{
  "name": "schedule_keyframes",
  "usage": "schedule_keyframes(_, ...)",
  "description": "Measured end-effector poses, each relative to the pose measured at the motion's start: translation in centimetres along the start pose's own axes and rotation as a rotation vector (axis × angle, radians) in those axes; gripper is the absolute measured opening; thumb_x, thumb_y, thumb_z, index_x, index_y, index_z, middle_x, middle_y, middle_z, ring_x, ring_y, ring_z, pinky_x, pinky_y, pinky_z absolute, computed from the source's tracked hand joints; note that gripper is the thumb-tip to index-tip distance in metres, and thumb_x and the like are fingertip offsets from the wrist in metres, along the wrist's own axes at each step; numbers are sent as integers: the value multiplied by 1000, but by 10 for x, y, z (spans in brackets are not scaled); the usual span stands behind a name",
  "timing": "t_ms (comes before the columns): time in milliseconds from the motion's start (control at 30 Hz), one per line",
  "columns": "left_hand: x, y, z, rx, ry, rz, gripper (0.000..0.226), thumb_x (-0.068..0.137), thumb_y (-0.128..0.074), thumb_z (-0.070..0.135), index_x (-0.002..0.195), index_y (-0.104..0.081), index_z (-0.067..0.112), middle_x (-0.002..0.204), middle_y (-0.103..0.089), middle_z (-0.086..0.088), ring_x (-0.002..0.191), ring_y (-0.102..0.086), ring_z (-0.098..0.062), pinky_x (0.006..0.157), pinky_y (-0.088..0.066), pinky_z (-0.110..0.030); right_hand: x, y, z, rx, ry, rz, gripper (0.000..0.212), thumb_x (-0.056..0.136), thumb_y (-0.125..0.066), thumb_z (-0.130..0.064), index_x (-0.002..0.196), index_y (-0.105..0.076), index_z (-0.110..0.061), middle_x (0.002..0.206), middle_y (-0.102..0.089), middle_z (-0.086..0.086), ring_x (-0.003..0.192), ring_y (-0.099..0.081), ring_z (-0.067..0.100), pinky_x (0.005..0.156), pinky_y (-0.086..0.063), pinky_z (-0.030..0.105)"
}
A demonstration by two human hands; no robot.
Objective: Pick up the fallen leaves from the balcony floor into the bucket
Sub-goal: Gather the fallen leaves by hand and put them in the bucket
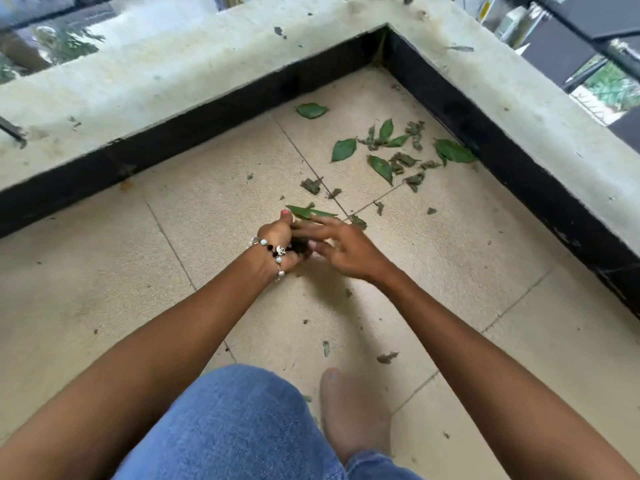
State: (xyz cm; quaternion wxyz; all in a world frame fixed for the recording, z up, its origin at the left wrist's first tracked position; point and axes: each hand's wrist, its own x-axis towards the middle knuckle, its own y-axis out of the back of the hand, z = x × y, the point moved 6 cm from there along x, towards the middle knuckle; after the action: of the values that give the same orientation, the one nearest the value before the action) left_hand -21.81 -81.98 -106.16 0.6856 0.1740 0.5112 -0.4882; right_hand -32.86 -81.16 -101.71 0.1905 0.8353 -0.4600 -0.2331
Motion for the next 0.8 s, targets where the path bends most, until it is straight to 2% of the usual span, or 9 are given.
schedule_keyframes(67, 7, 8, 13, 12, -27, 32, 35, 102, -46, 35, 79, -53, 9, 54, -49, -3, 34, -45, -12, 37, -37, -14, 15, 24, 3, 368, -19, 173, 29, 93, -61, -9, 119, -69, -19, 125, -66, -1, 120, -58, 14, 105, -45, 41)
schedule_keyframes(100, 11, 12, 20, 25, -39, 39, 37, 102, -45, 36, 75, -50, 11, 53, -44, -1, 32, -39, -10, 36, -32, -13, 25, 36, 9, 368, -69, 262, 25, 92, -62, -9, 115, -70, -17, 119, -69, 0, 111, -63, 13, 100, -49, 38)
schedule_keyframes(167, 17, 17, 30, 60, -60, 32, 41, 101, -45, 40, 68, -43, 15, 52, -37, 2, 31, -32, -9, 37, -26, -12, 47, 52, 28, 44, -178, 350, 27, 92, -64, -17, 119, -67, -15, 121, -66, 5, 109, -62, 17, 97, -46, 30)
schedule_keyframes(267, 21, 28, 37, 109, -71, 44, 46, 100, -45, 43, 63, -38, 18, 49, -33, 2, 32, -28, -10, 40, -21, -13, 76, 40, 46, -321, -248, 163, 59, 92, -63, -36, 145, -40, -21, 153, -31, 15, 138, -30, 34, 111, -29, 40)
schedule_keyframes(367, 22, 40, 34, 133, -48, 59, 49, 99, -44, 47, 60, -34, 19, 45, -31, 4, 34, -25, -9, 42, -19, -15, 90, 0, 49, -618, -145, -32, 72, 94, -54, -47, 153, -20, -22, 162, -8, 13, 146, -7, 39, 119, -13, 52)
schedule_keyframes(467, 22, 46, 29, 143, -22, 66, 52, 96, -46, 52, 58, -32, 20, 46, -30, 4, 36, -25, -10, 45, -17, -17, 78, -12, 41, -736, 52, -8, 50, 96, -57, -30, 142, -46, -15, 152, -35, 17, 139, -31, 42, 116, -24, 53)
schedule_keyframes(567, 23, 45, 26, 164, -24, 41, 50, 95, -52, 49, 58, -32, 20, 49, -30, 3, 37, -26, -10, 44, -18, -17, 49, 11, 55, -748, 132, 211, 28, 90, -55, -18, 114, -70, -12, 123, -64, 15, 113, -57, 42, 100, -39, 62)
schedule_keyframes(700, 20, 36, 17, 168, -41, 16, 34, 92, -63, 30, 68, -45, 15, 51, -35, -1, 38, -32, -11, 40, -23, -15, 3, 32, 75, -614, -49, 330, 43, 93, -39, -26, 119, -68, -8, 132, -57, 20, 123, -47, 49, 103, -35, 62)
schedule_keyframes(800, 18, 32, 13, 149, -72, 17, 22, 91, -66, 19, 78, -52, 9, 53, -43, -7, 36, -39, -12, 36, -28, -15, -16, 11, 83, -542, -137, 228, 46, 96, -47, -3, 139, -52, -17, 154, -31, 14, 144, -19, 39, 117, -16, 45)
